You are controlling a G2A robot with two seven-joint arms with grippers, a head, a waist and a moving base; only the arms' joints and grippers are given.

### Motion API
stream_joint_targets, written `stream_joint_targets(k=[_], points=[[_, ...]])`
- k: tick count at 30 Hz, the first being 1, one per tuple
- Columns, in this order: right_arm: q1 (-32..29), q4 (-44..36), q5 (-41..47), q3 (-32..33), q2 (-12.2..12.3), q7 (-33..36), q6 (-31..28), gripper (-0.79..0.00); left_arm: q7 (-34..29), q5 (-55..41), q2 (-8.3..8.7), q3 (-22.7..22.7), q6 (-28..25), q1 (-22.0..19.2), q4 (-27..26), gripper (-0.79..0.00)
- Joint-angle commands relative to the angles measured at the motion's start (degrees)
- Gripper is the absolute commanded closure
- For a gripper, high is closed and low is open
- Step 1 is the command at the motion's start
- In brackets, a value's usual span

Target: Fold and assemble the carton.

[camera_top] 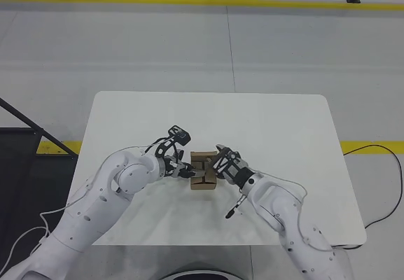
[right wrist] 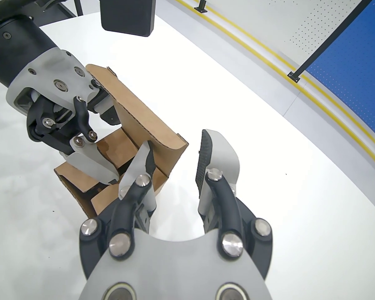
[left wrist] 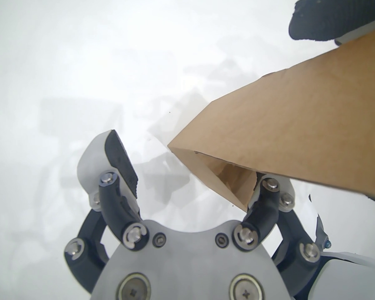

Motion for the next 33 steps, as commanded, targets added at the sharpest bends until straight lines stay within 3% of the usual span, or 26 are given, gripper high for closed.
stream_joint_targets(k=[1, 26, 33], points=[[0.03, -0.03, -0.23, -0.01, -0.02, -0.13, -0.08, -0.348, -0.09, 0.07, -0.03, 0.02, 0.02, -0.02, -0.02, -0.785], [-2.66, -0.98, -3.72, 2.6, 1.17, -6.51, -9.16, -0.32, -0.29, 0.16, -0.3, -0.71, 0.03, 0.2, -0.08, -0.785], [-2.68, -1.02, -3.67, 2.93, 1.45, -7.79, -12.13, -0.262, -0.27, 0.28, -0.34, -0.96, 0.0, 0.25, -0.12, -0.785]])
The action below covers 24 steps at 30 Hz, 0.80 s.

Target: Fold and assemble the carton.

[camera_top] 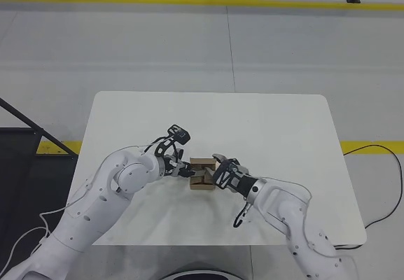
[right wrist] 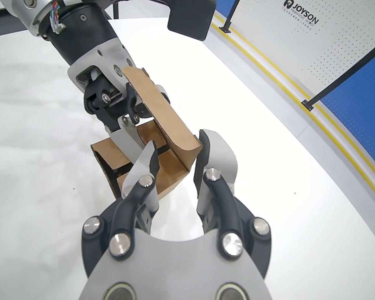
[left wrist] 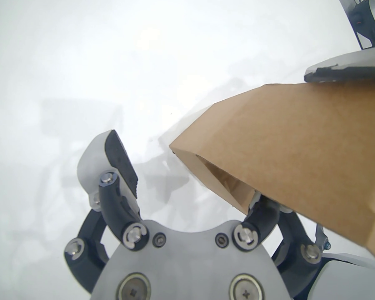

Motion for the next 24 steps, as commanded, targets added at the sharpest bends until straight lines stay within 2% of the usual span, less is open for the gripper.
stream_joint_targets(k=[1, 11, 24], points=[[-0.01, 0.0, -0.11, 0.15, 0.14, -0.76, -1.53, -0.246, -0.01, 0.02, 0.0, -0.11, 0.08, 0.02, 0.01, -0.785], [-1.4, -1.63, -2.56, 1.15, 1.0, -1.33, -6.14, -0.308, -0.15, 0.09, -0.09, -0.32, -0.05, 0.04, 0.05, -0.785], [-1.72, -3.6, -2.74, 0.79, 1.15, -0.9, -4.87, -0.302, -0.6, 0.17, -0.27, -0.3, -0.08, -0.2, 0.23, -0.785]])
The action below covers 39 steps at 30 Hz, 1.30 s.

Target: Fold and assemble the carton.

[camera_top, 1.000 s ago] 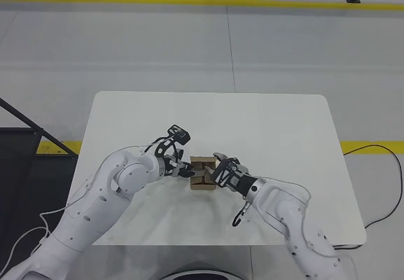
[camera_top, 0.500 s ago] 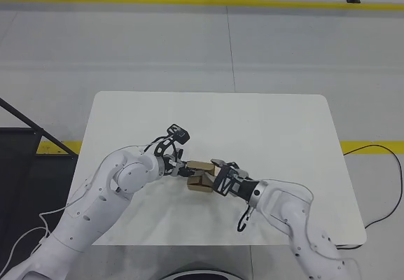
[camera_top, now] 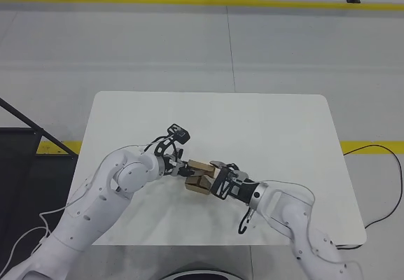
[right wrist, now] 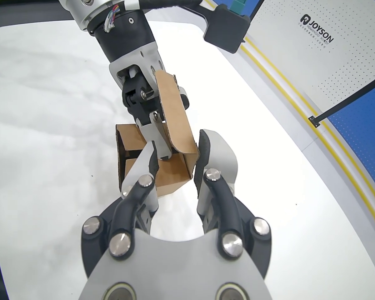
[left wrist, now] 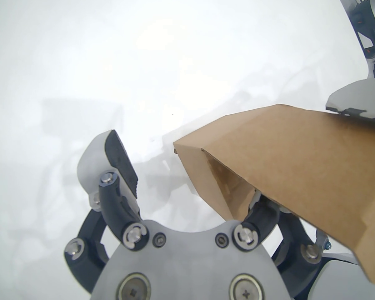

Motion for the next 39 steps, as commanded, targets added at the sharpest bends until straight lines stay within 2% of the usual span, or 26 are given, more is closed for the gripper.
stream_joint_targets(k=[1, 15, 28, 39], points=[[-0.01, -0.2, -0.1, -0.08, 0.03, -0.07, -0.01, -0.305, -0.02, -0.02, -0.03, 0.02, -0.01, -0.05, 0.08, -0.785], [-0.25, -0.05, -0.97, -0.48, 0.35, -0.04, -0.96, -0.308, 0.08, 0.51, 0.06, -0.7, -0.7, 0.56, -0.5, -0.785], [-1.7, -1.49, -2.85, -0.59, 0.67, -1.78, 0.77, -0.268, -0.83, 1.04, 1.56, -5.53, -4.23, 4.83, -4.64, -0.785], [-2.78, -2.85, -3.07, -2.32, 0.14, 0.88, 7.95, -0.249, -1.28, -0.06, 2.49, -8.26, -8.21, 7.36, -6.53, -0.785]])
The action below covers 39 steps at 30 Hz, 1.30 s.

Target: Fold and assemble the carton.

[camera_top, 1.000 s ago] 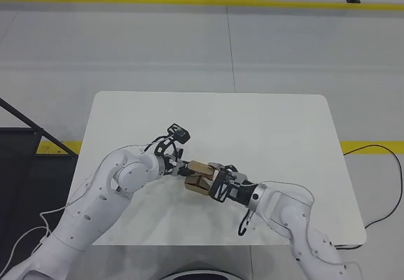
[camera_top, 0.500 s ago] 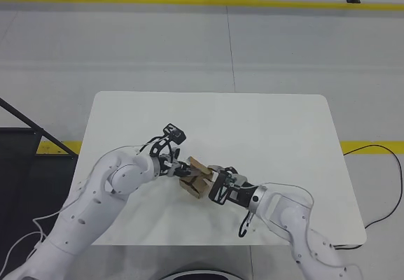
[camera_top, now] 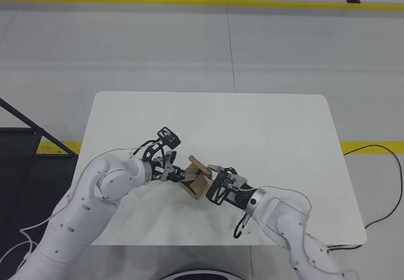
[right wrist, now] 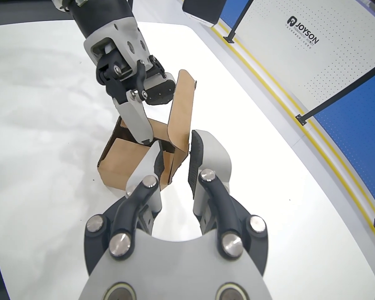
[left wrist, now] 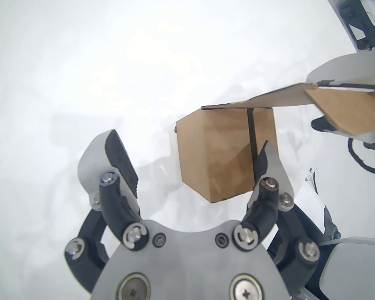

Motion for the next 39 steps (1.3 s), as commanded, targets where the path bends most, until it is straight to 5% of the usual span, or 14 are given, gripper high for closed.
stream_joint_targets(k=[1, 9, 25, 39], points=[[-0.02, -0.13, -0.2, -0.43, -0.17, 0.71, 1.88, -0.246, -0.05, -0.8, 0.15, -0.43, -1.19, 0.41, -0.15, -0.785], [-0.22, -0.29, -2.0, -2.51, -0.71, 2.06, 6.29, -0.142, -0.37, -5.98, 1.1, -4.28, -5.94, 2.61, -0.98, -0.785], [-1.73, -1.13, -8.13, -4.85, -1.14, 2.81, 10.49, -0.065, 2.44, -13.68, 2.7, -11.35, -9.66, 7.29, -3.64, -0.785], [-1.72, -0.82, -9.88, -5.05, -1.3, 3.27, 8.98, -0.04, 4.22, -11.76, 2.68, -8.72, -8.47, 5.08, -1.93, -0.785]])
